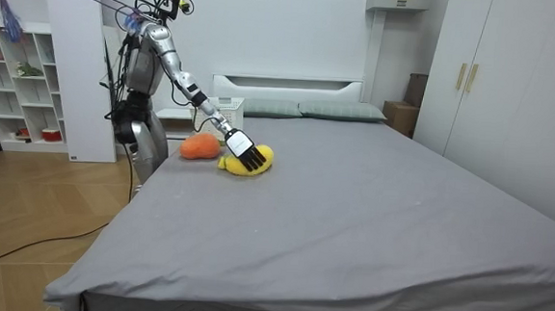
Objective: Collect toys from the bed
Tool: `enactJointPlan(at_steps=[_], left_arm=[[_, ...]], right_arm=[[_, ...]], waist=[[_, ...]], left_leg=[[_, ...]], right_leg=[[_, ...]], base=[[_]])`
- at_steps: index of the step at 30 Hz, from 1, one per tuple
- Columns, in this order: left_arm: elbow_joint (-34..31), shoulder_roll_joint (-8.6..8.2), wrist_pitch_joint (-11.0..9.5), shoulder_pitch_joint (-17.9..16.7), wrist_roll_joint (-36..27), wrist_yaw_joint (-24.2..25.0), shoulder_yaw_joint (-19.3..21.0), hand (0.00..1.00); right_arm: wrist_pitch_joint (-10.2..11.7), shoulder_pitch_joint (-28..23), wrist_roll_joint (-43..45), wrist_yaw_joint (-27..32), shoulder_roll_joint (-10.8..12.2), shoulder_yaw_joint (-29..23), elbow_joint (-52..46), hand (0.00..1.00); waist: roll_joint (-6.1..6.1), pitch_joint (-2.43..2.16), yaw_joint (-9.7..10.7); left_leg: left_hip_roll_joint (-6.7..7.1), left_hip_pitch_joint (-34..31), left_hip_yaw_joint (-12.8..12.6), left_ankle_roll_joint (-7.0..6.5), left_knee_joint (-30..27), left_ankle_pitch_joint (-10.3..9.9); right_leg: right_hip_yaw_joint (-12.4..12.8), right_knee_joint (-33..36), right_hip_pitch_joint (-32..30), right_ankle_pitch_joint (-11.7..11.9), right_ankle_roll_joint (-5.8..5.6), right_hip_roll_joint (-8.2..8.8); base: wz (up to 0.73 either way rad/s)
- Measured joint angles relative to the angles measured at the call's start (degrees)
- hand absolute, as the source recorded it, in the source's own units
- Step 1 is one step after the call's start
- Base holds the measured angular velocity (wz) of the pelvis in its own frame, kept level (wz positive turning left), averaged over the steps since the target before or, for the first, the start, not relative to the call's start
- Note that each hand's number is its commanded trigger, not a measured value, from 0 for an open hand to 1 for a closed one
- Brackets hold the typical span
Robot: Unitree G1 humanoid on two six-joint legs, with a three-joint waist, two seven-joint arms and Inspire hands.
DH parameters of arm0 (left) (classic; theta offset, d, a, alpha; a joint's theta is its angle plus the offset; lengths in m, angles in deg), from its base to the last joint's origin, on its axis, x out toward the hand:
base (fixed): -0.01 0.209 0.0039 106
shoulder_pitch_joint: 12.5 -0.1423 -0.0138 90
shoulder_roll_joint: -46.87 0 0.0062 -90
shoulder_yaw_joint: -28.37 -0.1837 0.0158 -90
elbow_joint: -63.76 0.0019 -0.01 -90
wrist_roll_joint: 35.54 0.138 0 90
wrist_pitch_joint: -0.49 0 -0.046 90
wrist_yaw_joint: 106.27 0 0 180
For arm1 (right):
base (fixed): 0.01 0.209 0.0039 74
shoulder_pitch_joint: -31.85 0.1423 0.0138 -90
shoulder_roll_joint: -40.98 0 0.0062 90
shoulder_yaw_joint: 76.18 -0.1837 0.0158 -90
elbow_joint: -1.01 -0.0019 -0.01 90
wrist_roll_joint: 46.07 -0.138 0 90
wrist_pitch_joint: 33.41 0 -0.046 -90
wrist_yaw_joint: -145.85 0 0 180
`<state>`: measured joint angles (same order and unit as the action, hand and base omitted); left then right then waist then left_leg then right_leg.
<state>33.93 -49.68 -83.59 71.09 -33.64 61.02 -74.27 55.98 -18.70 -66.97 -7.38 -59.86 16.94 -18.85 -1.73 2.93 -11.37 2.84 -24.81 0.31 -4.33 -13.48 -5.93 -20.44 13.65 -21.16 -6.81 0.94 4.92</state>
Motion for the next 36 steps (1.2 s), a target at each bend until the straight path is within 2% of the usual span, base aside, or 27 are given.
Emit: enactJointPlan(at_steps=[9,16,23,27,31,33,36], left_arm=[[-0.06,-0.02,-0.01,0.01,0.08,0.74,-1.10,0.00],[0.52,-0.01,-0.09,-0.01,0.15,0.95,-0.51,0.00],[0.54,0.11,-1.20,-0.17,-0.01,1.01,-0.51,0.00],[0.46,0.25,-1.33,-0.24,-0.03,1.00,0.10,0.00],[0.70,0.91,-1.73,-0.51,-0.05,0.90,0.16,0.00],[0.58,0.94,-2.22,-0.83,-0.02,0.90,0.52,0.00],[0.55,0.97,-2.52,-1.03,-0.03,0.88,2.56,0.00]], right_arm=[[0.00,0.00,-1.36,-2.62,-0.24,0.07,0.49,1.00],[0.12,0.00,-1.30,-5.29,-0.37,-0.03,1.25,1.00],[0.13,-0.05,-1.31,-8.22,-0.38,-0.01,1.58,1.00],[0.13,-0.04,-0.91,-9.22,-0.38,-0.01,1.16,1.00],[0.13,-0.29,-1.20,-9.30,-0.38,0.08,0.81,1.00],[0.13,-0.97,-1.31,-9.22,-0.38,0.01,-0.15,1.00],[0.13,-3.63,-1.16,-9.29,-0.33,-0.09,-6.63,1.00]], waist=[[-0.19,-0.11,-0.60],[-0.17,-0.12,-1.37],[0.08,-0.16,-0.78],[1.08,-0.23,0.40],[2.25,-0.73,1.85],[2.44,-0.86,1.91],[2.60,-1.20,2.57]], left_leg=[[-0.02,0.00,-0.02,0.06,0.01,0.06],[-0.01,0.21,0.02,0.03,0.00,0.14],[0.01,1.24,-0.09,0.04,-0.02,0.35],[0.00,2.34,-0.32,0.04,-0.03,0.51],[-0.01,4.23,-0.80,0.04,-0.05,0.52],[-0.06,6.01,-1.39,0.04,0.35,0.50],[-0.19,8.56,-1.94,0.09,1.36,0.54]], right_leg=[[0.05,0.07,-0.11,0.00,0.06,0.00],[0.00,0.07,0.14,0.00,0.06,0.04],[-0.10,0.29,1.13,0.00,0.06,0.20],[0.07,1.10,1.85,-0.14,0.22,0.42],[0.31,1.01,3.70,-0.28,0.30,0.45],[0.82,0.76,5.13,-0.32,0.25,0.39],[1.46,0.04,7.22,-0.31,0.19,0.15]], base=[[0.00],[0.00],[0.00],[0.00],[-0.03],[-0.14],[-0.11]])
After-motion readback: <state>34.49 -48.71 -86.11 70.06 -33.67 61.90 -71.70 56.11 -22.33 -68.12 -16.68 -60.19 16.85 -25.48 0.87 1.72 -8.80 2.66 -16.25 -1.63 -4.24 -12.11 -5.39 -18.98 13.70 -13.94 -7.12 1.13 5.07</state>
